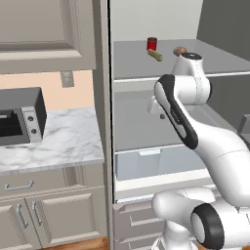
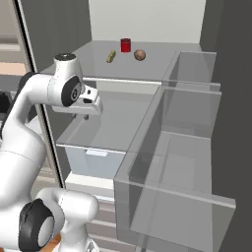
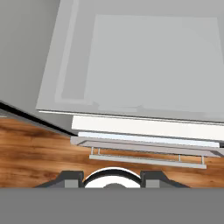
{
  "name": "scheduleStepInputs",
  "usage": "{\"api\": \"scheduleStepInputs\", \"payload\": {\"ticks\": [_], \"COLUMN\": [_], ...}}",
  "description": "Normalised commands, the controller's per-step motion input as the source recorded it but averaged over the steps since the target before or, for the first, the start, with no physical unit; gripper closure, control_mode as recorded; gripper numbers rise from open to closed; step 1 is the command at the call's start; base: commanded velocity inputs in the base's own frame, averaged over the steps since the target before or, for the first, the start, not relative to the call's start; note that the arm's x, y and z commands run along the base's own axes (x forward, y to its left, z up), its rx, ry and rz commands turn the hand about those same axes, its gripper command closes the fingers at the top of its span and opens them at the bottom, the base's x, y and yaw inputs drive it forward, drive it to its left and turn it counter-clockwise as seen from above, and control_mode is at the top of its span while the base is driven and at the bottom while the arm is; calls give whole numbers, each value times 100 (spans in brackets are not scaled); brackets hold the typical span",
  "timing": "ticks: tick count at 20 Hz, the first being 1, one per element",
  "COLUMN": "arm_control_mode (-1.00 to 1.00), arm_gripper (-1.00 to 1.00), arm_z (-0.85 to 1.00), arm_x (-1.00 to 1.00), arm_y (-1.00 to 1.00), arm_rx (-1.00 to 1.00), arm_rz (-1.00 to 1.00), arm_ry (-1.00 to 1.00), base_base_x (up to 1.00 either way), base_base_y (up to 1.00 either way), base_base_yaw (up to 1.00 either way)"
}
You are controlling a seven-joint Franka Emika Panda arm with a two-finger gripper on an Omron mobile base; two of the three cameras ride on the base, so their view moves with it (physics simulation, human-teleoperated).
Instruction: Pick the egg and butter from the fridge and place them by the bowl for mixing.
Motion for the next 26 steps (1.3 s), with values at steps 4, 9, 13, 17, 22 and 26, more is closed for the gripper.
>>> {"api": "scheduleStepInputs", "payload": {"ticks": [4,9,13,17,22,26], "arm_control_mode": [-100,-100,-100,-100,-100,-100], "arm_gripper": [-100,-100,-100,-100,-100,-100], "arm_z": [-1,0,57,90,83,60], "arm_x": [0,-44,-31,-6,0,1], "arm_y": [-3,2,0,-6,-26,-20], "arm_rx": [0,-1,0,0,0,1], "arm_rz": [0,0,8,8,2,-1], "arm_ry": [0,-11,-25,-35,-39,-7], "base_base_x": [0,0,0,0,0,0], "base_base_y": [0,0,0,0,0,0], "base_base_yaw": [0,0,0,0,0,0]}}
